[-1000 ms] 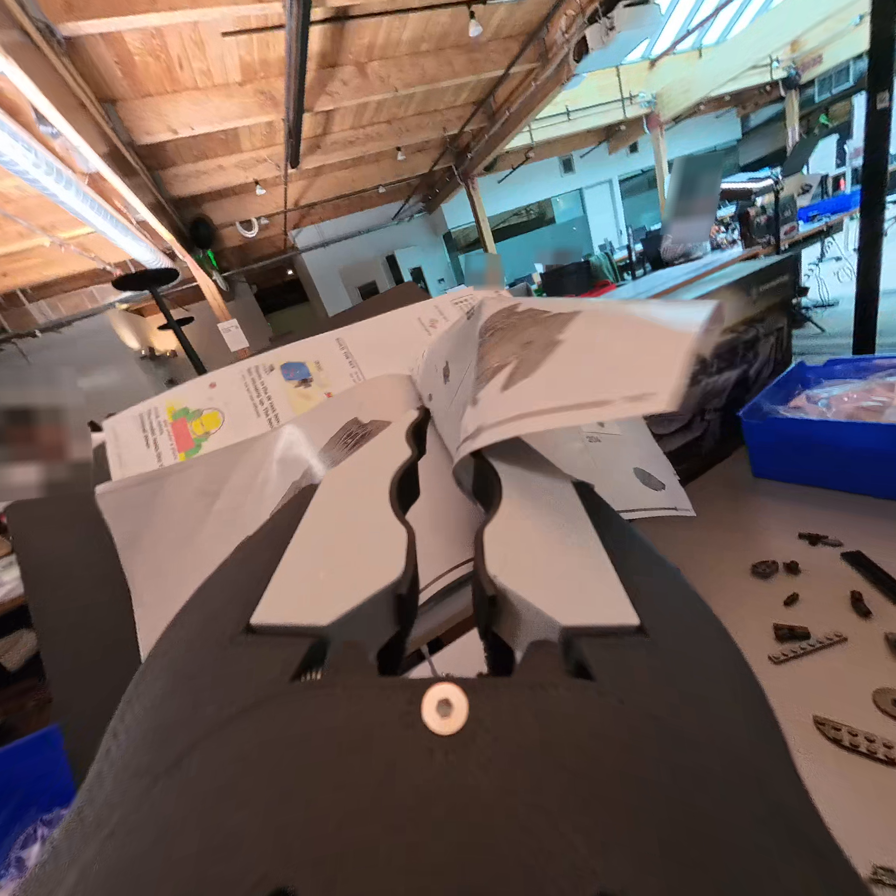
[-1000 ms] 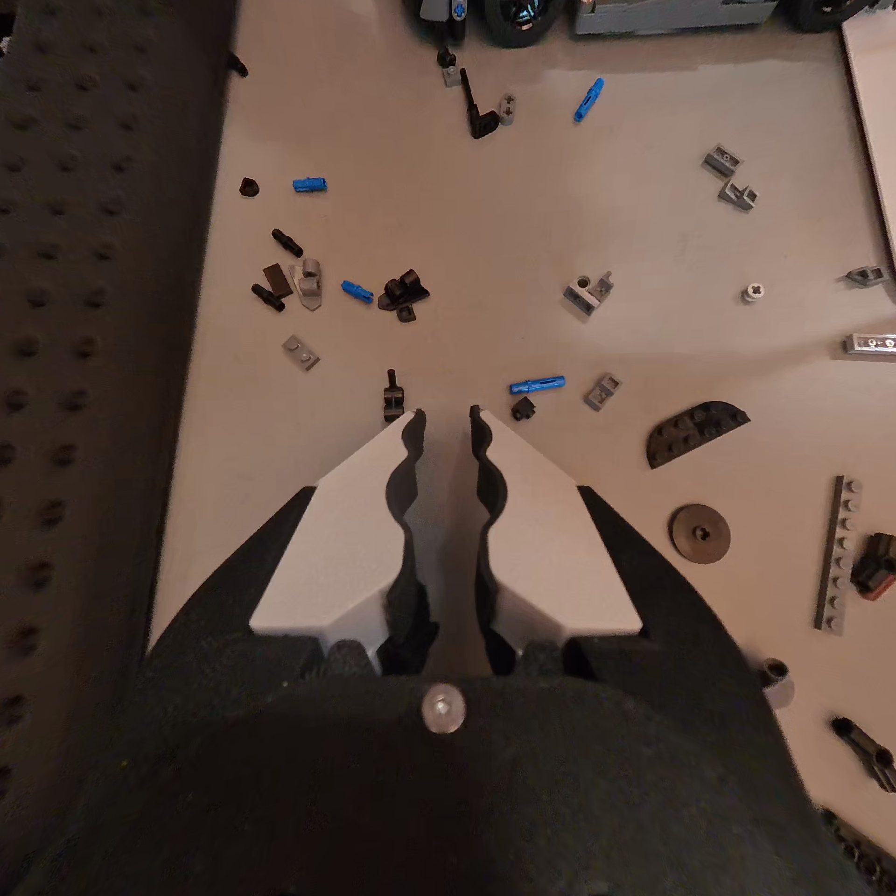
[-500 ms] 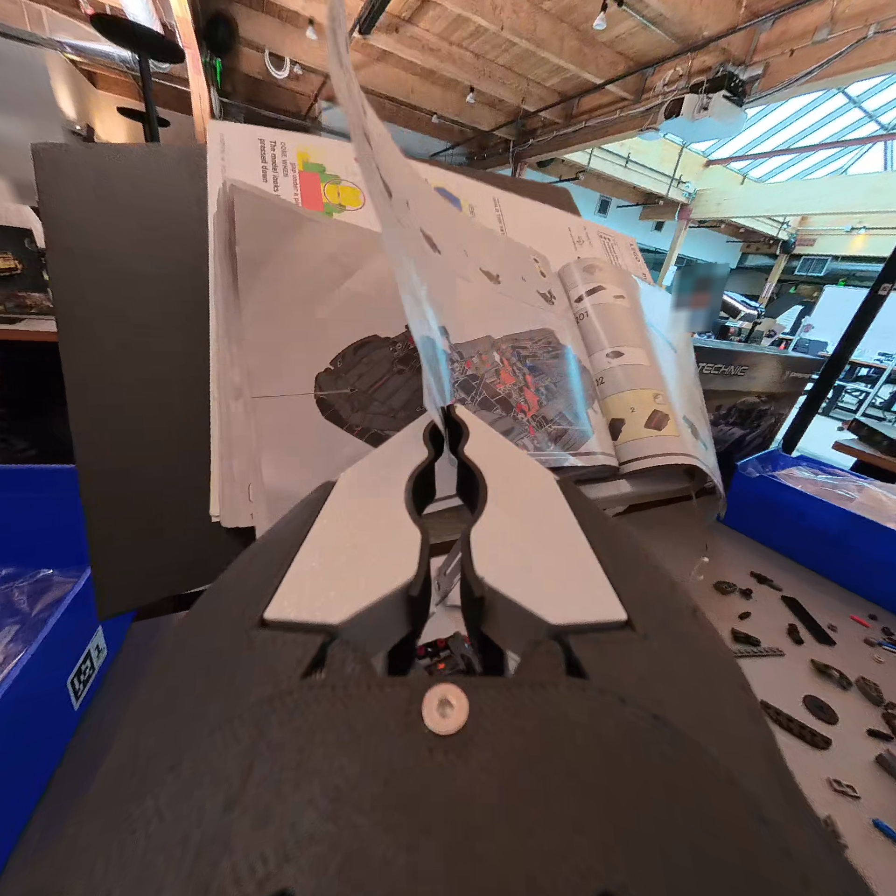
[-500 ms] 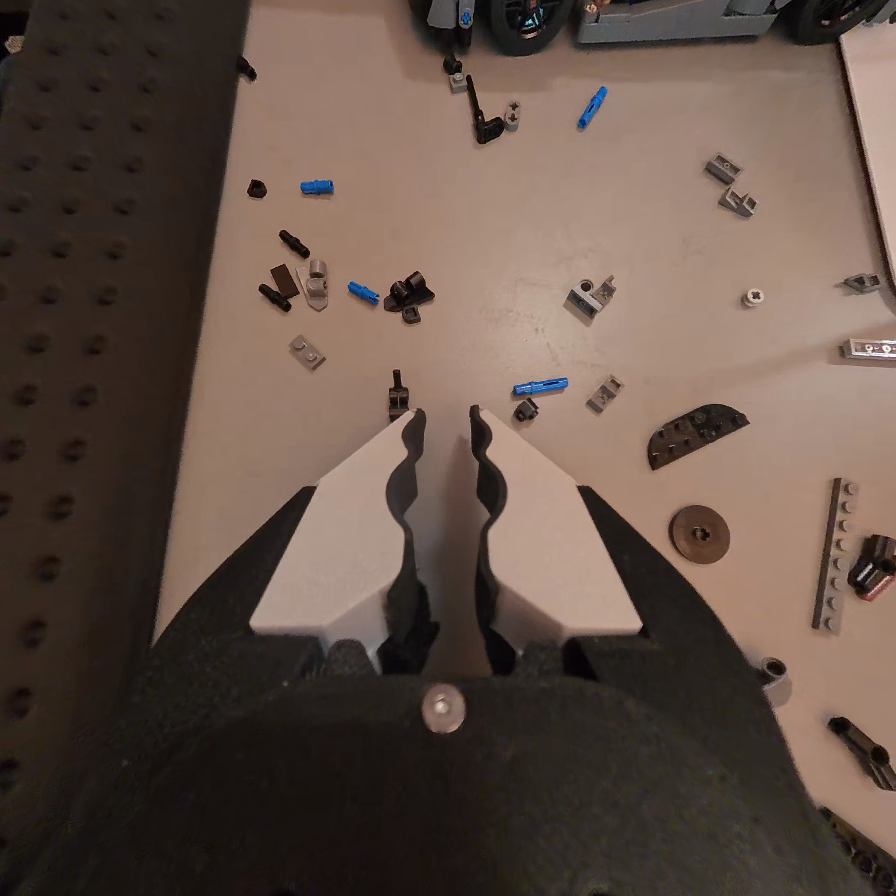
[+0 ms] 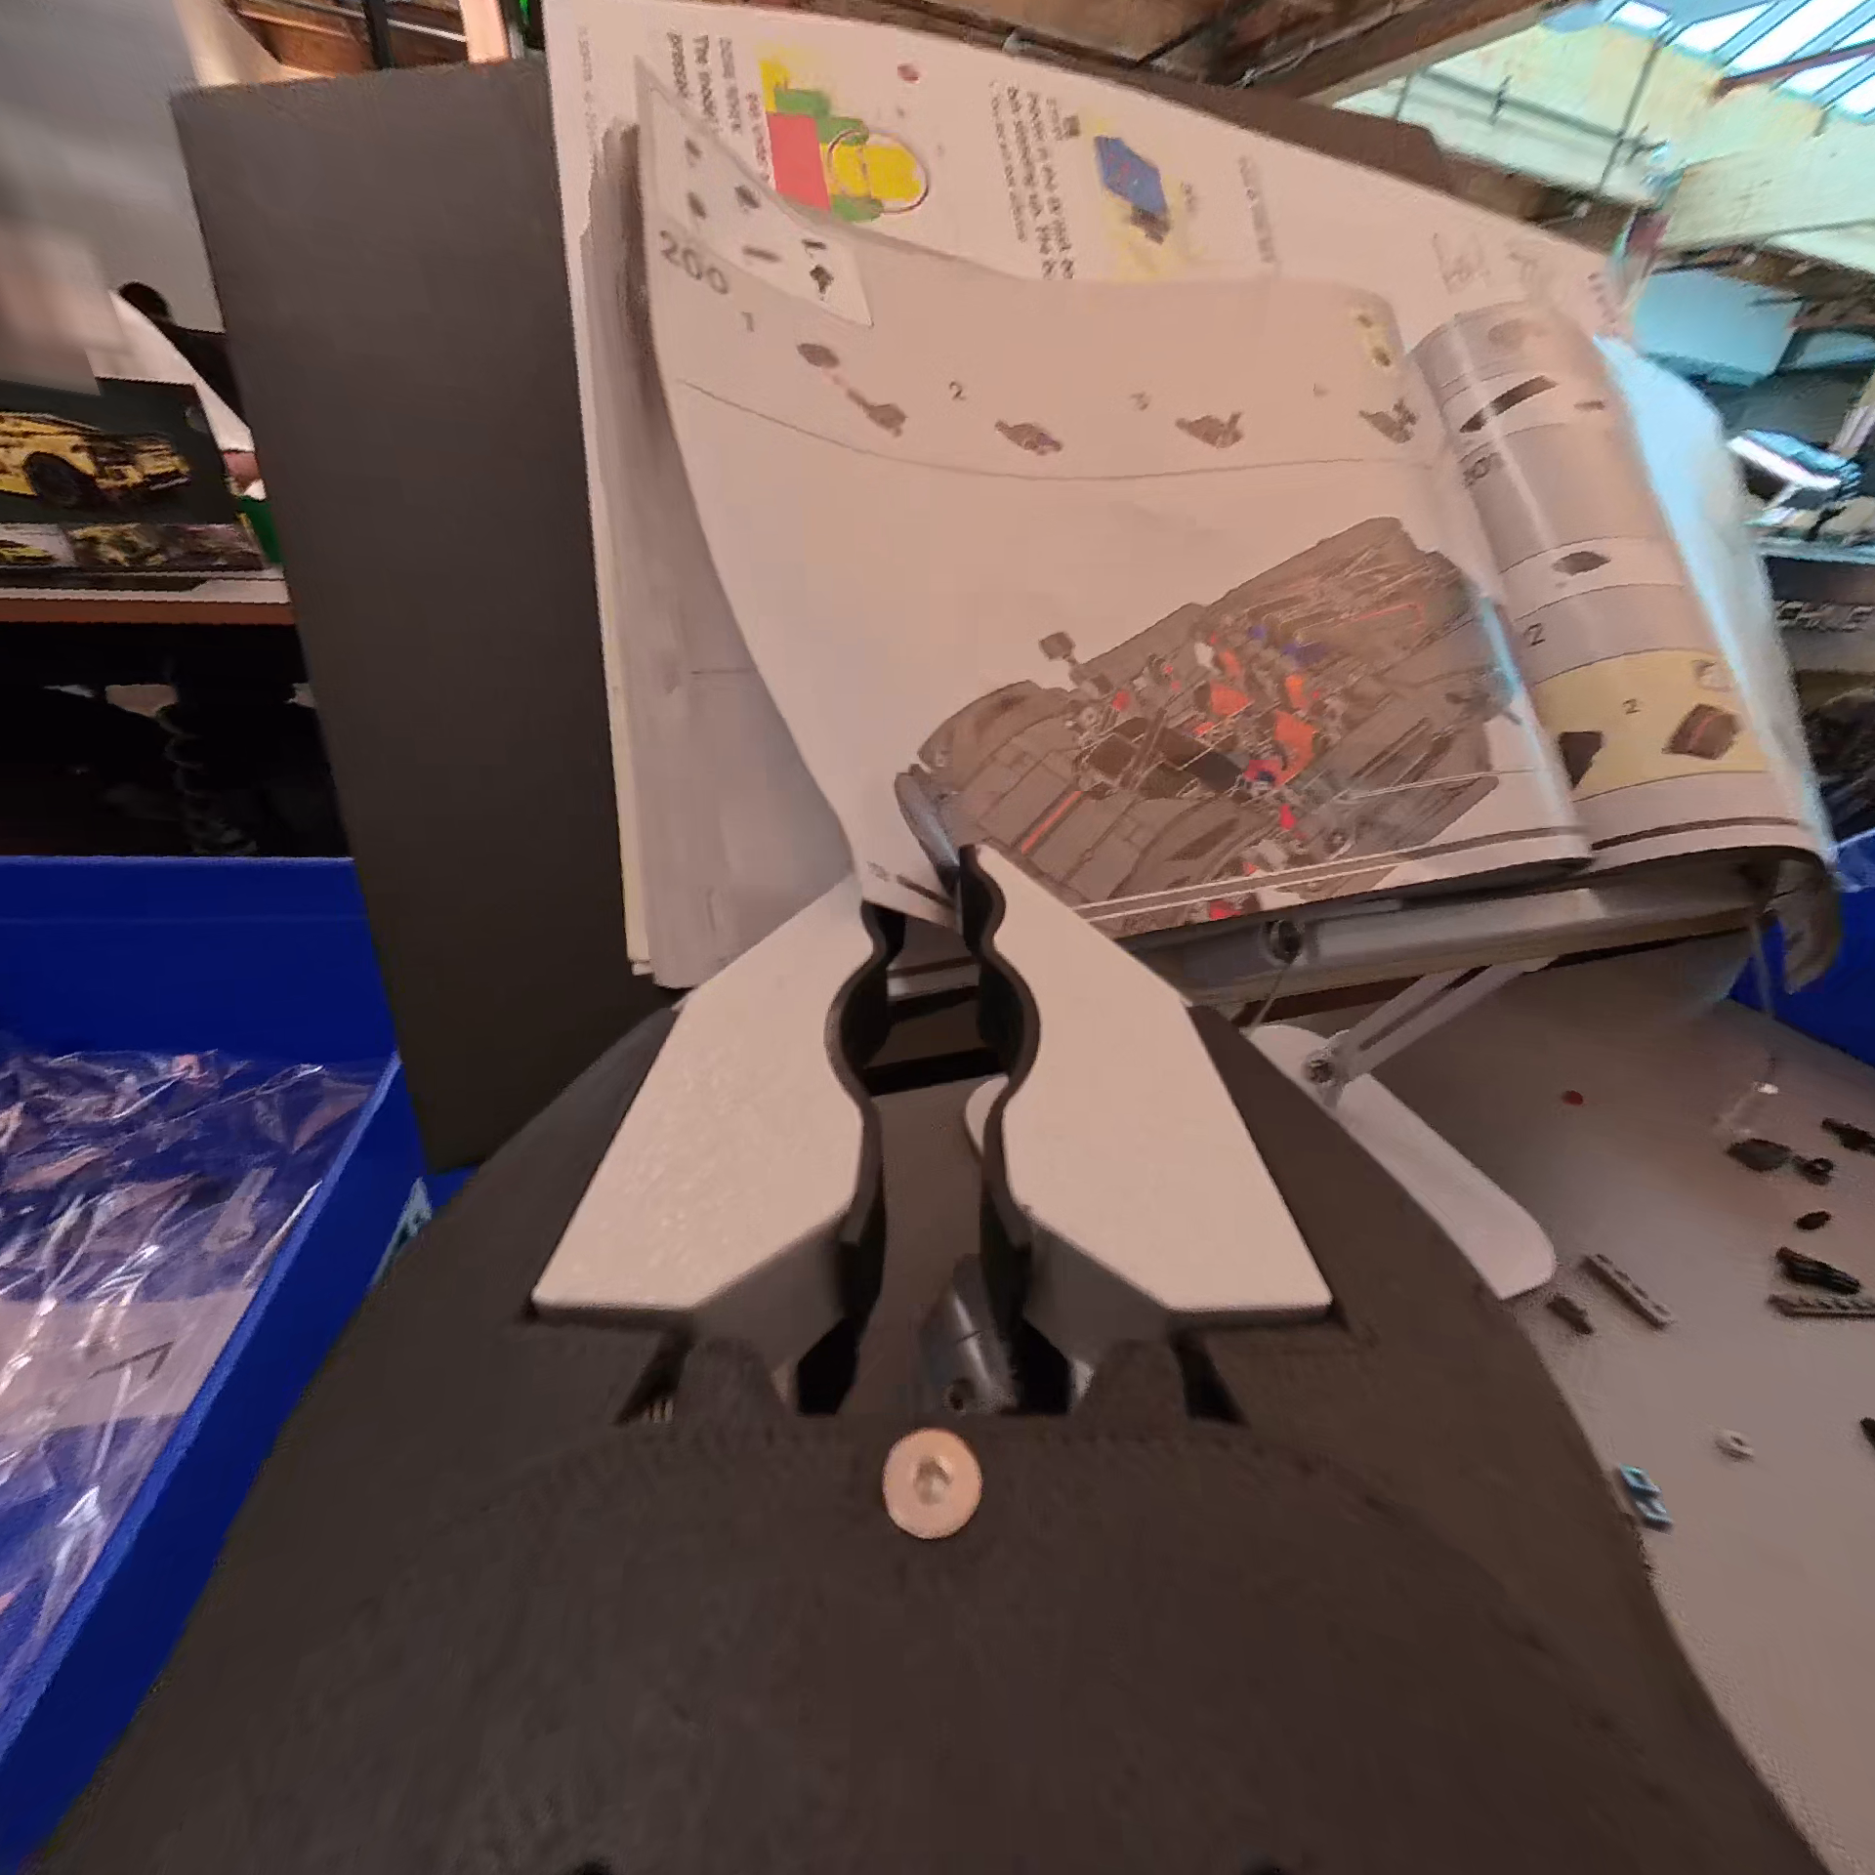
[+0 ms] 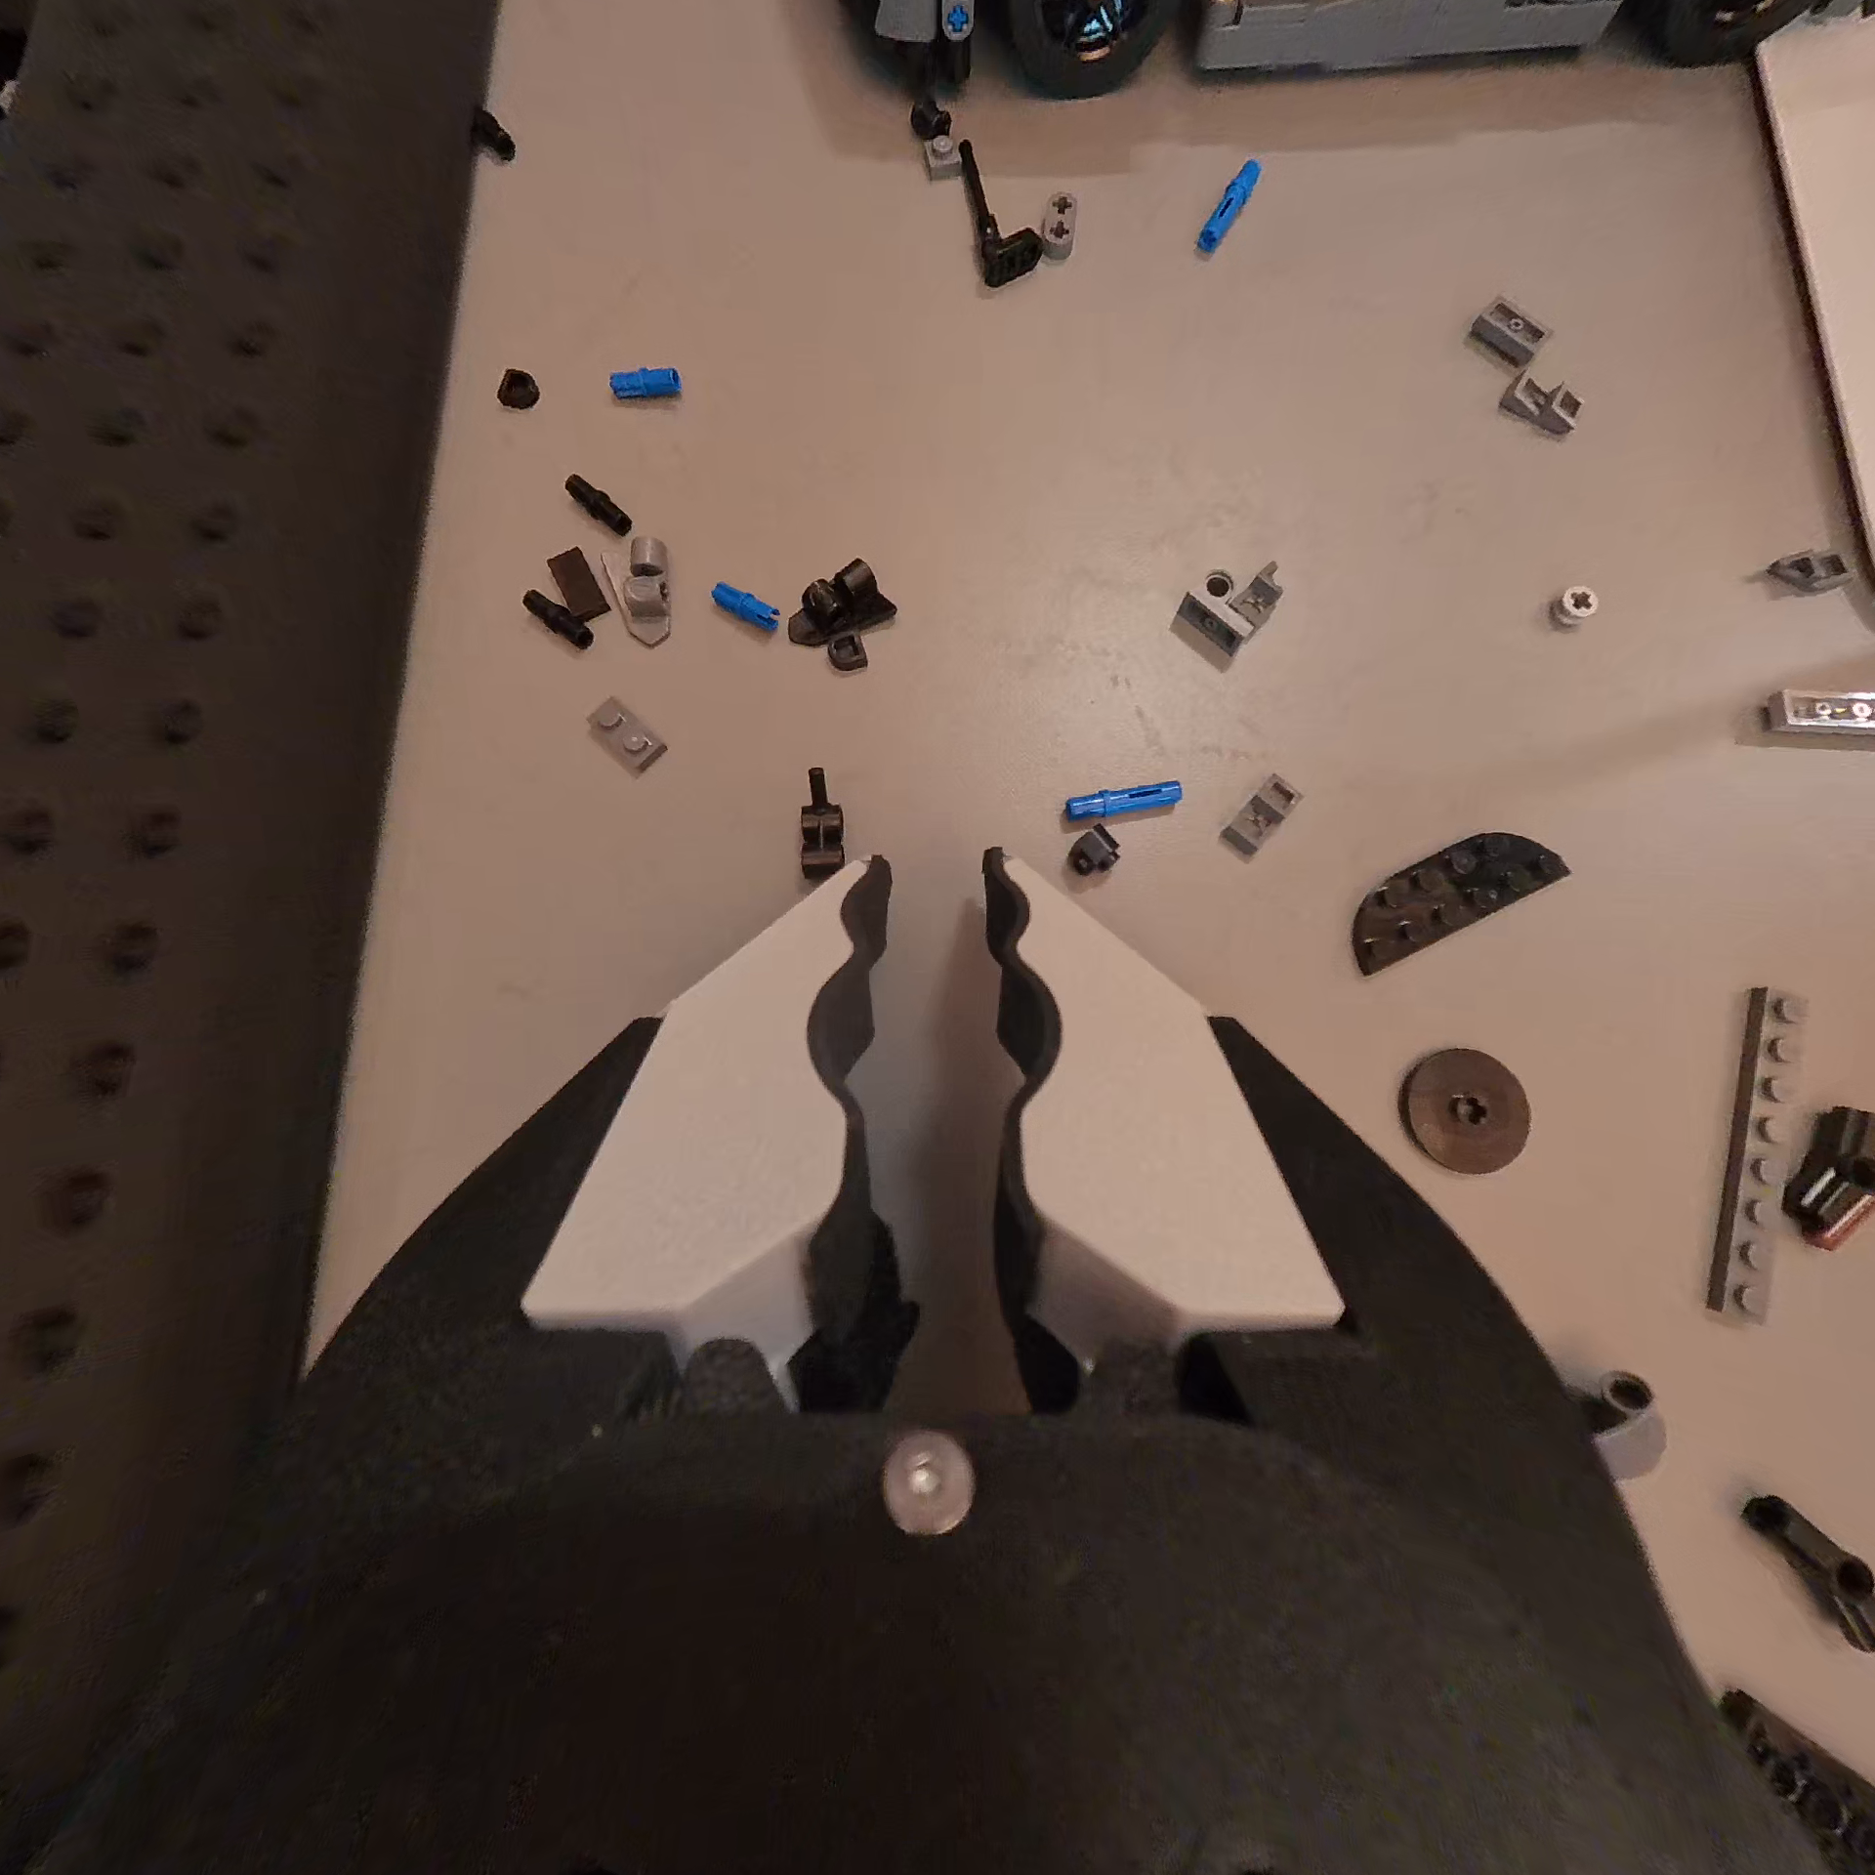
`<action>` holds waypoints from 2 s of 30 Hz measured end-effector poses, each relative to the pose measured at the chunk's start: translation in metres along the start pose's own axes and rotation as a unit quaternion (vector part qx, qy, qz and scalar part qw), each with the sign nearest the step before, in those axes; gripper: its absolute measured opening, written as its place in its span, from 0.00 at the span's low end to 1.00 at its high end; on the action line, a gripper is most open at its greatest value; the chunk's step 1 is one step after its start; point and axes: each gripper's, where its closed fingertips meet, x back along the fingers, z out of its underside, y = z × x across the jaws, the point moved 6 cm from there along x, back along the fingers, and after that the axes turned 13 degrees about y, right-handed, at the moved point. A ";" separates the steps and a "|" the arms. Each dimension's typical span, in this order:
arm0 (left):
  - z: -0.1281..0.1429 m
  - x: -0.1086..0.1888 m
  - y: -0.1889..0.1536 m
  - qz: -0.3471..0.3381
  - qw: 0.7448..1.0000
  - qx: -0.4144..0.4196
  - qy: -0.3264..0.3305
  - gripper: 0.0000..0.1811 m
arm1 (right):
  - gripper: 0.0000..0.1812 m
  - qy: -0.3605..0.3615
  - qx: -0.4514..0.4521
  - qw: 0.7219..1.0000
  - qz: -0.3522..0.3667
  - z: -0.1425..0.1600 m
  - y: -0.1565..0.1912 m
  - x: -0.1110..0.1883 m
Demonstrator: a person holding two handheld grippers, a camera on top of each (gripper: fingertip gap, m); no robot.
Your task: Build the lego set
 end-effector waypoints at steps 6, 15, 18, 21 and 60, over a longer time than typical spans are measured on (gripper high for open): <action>-0.001 0.020 0.015 -0.052 0.999 -0.005 -0.009 0.17 | 0.09 -0.016 -0.005 1.000 0.009 -0.002 -0.002 0.006; -0.033 0.054 -0.092 -0.015 0.978 -0.206 -0.013 0.19 | 0.10 -0.061 -0.041 0.997 0.037 -0.003 -0.014 0.022; -0.023 0.052 -0.143 0.021 0.967 -0.253 0.009 0.17 | 0.10 -0.067 -0.052 0.995 0.052 -0.001 -0.019 0.025; -0.002 0.046 -0.191 0.081 0.956 -0.280 0.032 0.17 | 0.10 -0.071 -0.056 0.994 0.063 -0.001 -0.022 0.025; 0.068 0.013 -0.176 0.039 0.934 -0.340 0.101 0.12 | 0.12 -0.062 -0.114 0.969 0.210 -0.007 -0.060 0.032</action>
